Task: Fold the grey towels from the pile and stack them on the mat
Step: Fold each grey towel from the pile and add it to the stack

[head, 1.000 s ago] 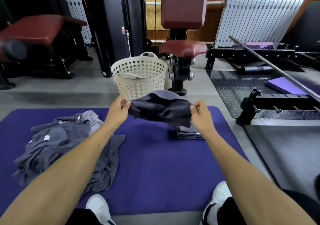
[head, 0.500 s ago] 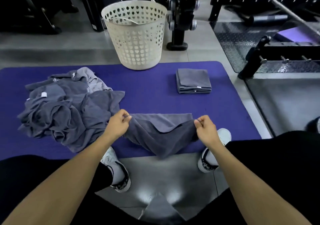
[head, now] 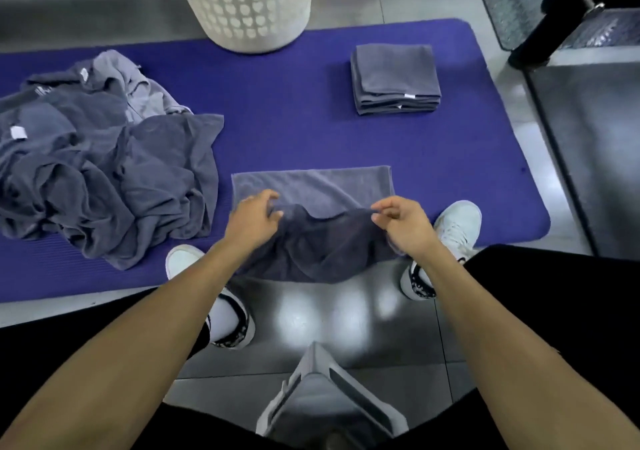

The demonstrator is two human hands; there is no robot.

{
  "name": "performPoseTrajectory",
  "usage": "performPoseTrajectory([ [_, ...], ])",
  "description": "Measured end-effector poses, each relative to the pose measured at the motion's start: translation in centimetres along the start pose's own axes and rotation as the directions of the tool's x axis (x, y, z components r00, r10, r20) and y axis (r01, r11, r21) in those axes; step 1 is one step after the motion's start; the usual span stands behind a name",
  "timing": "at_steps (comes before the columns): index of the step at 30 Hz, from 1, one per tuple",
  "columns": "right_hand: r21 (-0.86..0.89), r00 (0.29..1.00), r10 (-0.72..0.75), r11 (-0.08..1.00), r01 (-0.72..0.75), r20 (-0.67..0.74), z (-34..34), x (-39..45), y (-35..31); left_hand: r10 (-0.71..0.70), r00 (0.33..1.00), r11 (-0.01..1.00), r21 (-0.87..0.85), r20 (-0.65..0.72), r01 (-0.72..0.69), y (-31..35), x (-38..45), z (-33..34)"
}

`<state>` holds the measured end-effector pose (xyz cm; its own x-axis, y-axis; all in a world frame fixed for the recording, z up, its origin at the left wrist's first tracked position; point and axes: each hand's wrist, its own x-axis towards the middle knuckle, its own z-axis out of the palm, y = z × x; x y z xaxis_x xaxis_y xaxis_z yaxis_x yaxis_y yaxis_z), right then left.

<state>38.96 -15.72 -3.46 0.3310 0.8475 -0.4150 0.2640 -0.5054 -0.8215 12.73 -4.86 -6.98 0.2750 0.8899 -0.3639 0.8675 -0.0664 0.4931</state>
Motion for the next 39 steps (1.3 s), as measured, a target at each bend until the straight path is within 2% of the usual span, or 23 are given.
performPoseTrajectory([
  [2,0.03,0.999,0.009,0.999,-0.01,0.033,-0.4,0.1,0.3,0.173,0.983,0.982,-0.09,0.06,-0.167,2.8,0.3,0.9],
  [5,0.053,0.998,0.015,0.998,-0.018,0.056,-1.3,0.2,0.0,0.415,0.902,0.892,-0.253,0.122,-0.376,7.5,0.9,2.3],
  [9,0.141,0.999,-0.004,0.99,-0.001,0.033,-2.2,0.3,-0.1,0.49,0.823,0.858,-0.325,0.287,-0.398,10.9,1.9,3.9],
  [13,0.177,0.999,0.007,0.984,-0.015,0.042,-2.7,1.2,0.5,0.48,0.83,0.845,-0.405,0.285,-0.35,11.3,3.5,4.7],
  [18,0.137,0.962,0.112,0.979,-0.149,0.249,-3.4,3.5,3.4,0.411,0.87,0.842,-0.48,0.271,-0.248,12.5,5.7,4.8],
  [20,0.134,0.951,0.143,0.974,-0.185,0.275,-3.6,4.6,4.4,0.365,0.895,0.853,-0.477,0.255,-0.211,12.7,7.3,5.0],
  [29,0.076,0.934,0.282,0.95,-0.304,0.22,-3.1,8.1,9.8,0.245,0.944,0.961,-0.186,0.222,-0.206,14.6,17.2,10.6],
  [32,0.0,0.916,0.338,0.938,-0.346,0.217,-2.9,8.3,11.6,0.198,0.951,0.979,-0.103,0.236,-0.178,14.8,20.3,12.5],
  [35,-0.109,0.907,0.367,0.93,-0.352,0.206,-2.6,9.0,12.7,0.216,0.944,0.976,-0.059,0.25,-0.208,14.8,22.0,14.7],
  [39,-0.236,0.893,0.405,0.903,-0.358,0.196,-2.4,9.8,13.3,0.238,0.952,0.971,-0.024,0.19,-0.238,14.4,22.5,16.3],
])
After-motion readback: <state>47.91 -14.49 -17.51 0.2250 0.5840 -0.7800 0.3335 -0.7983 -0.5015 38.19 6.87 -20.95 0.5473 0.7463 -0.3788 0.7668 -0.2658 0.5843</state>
